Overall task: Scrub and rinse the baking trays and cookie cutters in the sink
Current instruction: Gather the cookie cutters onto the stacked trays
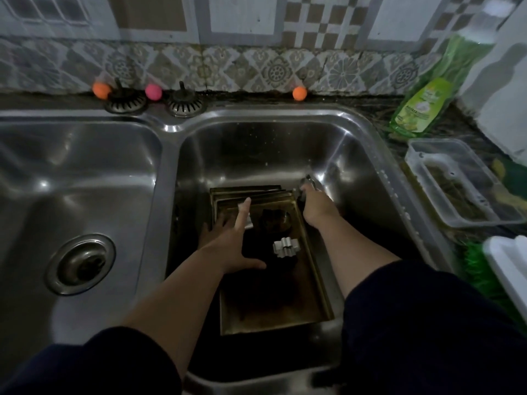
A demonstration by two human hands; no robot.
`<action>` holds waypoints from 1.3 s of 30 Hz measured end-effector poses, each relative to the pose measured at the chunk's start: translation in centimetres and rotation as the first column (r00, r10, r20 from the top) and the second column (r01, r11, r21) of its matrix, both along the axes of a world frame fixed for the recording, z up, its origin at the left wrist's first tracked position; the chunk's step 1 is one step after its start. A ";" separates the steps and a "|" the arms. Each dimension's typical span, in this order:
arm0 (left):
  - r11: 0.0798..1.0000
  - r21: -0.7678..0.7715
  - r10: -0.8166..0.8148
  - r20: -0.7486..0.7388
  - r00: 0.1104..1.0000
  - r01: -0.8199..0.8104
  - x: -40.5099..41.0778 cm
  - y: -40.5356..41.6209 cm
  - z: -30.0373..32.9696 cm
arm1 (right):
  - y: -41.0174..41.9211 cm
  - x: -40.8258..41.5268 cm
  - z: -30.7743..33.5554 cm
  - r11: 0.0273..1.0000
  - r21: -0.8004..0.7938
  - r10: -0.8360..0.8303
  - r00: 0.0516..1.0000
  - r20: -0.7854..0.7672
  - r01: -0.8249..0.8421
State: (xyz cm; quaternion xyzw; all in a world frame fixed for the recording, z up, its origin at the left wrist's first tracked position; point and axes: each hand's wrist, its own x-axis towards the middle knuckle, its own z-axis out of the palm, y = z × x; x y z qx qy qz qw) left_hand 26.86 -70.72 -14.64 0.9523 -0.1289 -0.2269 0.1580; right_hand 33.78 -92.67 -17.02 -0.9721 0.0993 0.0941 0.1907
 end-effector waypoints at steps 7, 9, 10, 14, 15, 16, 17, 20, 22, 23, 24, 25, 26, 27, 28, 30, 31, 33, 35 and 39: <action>1.000 0.008 -0.012 0.022 1.000 0.012 -0.3 -0.2 -0.1 | -0.5 -0.3 -0.5 0.992 -0.055 -0.109 0.993 0.036 0.111; 1.000 0.012 -0.018 0.036 0.999 0.017 -0.4 -0.3 -0.1 | -0.5 -0.6 -0.4 0.989 -0.090 -0.113 0.993 0.025 0.115; 1.000 0.012 -0.018 0.037 0.999 0.018 -0.4 -0.3 -0.1 | -0.6 -0.8 -0.3 0.989 -0.096 -0.109 0.994 0.025 0.111; 1.000 0.019 -0.017 0.008 1.000 0.017 -0.1 -0.5 -0.3 | -1.2 -1.2 1.2 0.984 -0.126 -0.116 0.992 0.057 0.122; 0.999 0.033 -0.021 0.010 1.000 0.021 0.0 -0.6 -0.3 | -1.4 -1.3 2.0 0.985 -0.129 -0.108 0.991 0.074 0.116; 0.999 0.040 -0.022 0.012 1.000 0.022 0.1 -0.6 -0.3 | -1.6 -1.3 2.8 0.986 -0.126 -0.095 0.991 0.093 0.106; 0.999 0.039 -0.021 0.009 1.000 0.021 0.1 -0.6 -0.3 | -1.7 -1.3 3.7 0.988 -0.117 -0.082 0.990 0.115 0.096; 1.000 0.020 -0.016 -0.009 1.000 0.016 0.0 -0.8 0.2 | -1.3 -1.7 6.3 0.994 -0.099 -0.026 0.983 0.180 0.044; 1.000 0.014 -0.008 -0.003 1.000 0.008 -0.4 -0.8 0.5 | -0.5 -2.4 7.6 0.998 -0.059 0.032 0.983 0.183 -0.021; 1.000 0.009 -0.002 0.003 1.000 0.002 -0.7 -0.9 0.6 | 0.1 -3.1 8.1 0.998 -0.019 0.064 0.983 0.171 -0.062; 1.000 0.010 0.002 0.009 1.000 -0.003 -1.0 -1.0 0.7 | 0.9 -3.8 8.2 0.995 0.025 0.096 0.984 0.153 -0.101; 1.000 0.024 0.004 0.018 1.000 -0.004 -1.2 -1.0 0.7 | 1.6 -4.7 8.1 0.989 0.058 0.126 0.982 0.138 -0.135; 0.999 0.051 0.006 0.026 1.000 -0.007 -1.5 -1.1 0.8 | 2.3 -5.4 7.8 0.984 0.071 0.152 0.980 0.126 -0.162; 0.997 0.079 0.011 0.026 1.000 -0.013 -1.8 -1.2 0.9 | 3.0 -6.1 7.3 0.981 0.070 0.172 0.979 0.106 -0.180; 0.995 0.096 0.020 0.019 1.000 -0.022 -1.9 -1.3 1.0 | 3.6 -6.8 6.7 0.979 0.074 0.185 0.980 0.069 -0.190; 0.994 0.099 0.049 0.013 0.999 -0.050 -2.2 -1.4 1.2 | 4.7 -8.1 5.8 0.969 0.089 0.232 0.972 -0.030 -0.228; 0.993 0.091 0.070 0.014 0.997 -0.071 -2.5 -1.4 1.3 | 5.1 -8.6 5.5 0.962 0.083 0.267 0.962 -0.061 -0.261; 0.990 0.062 0.125 -0.005 0.992 -0.125 -3.1 -1.4 1.7 | 5.5 -9.4 5.0 0.946 0.035 0.323 0.944 -0.061 -0.322; 0.983 0.031 0.182 -0.036 0.983 -0.181 -3.6 -1.2 2.1 | 5.7 -9.7 5.4 0.940 0.020 0.341 0.939 -0.053 -0.340; 0.956 -0.070 0.286 0.028 0.958 -0.284 -3.8 -0.6 1.9 | 5.4 -9.7 6.4 0.942 0.177 0.293 0.956 -0.012 -0.286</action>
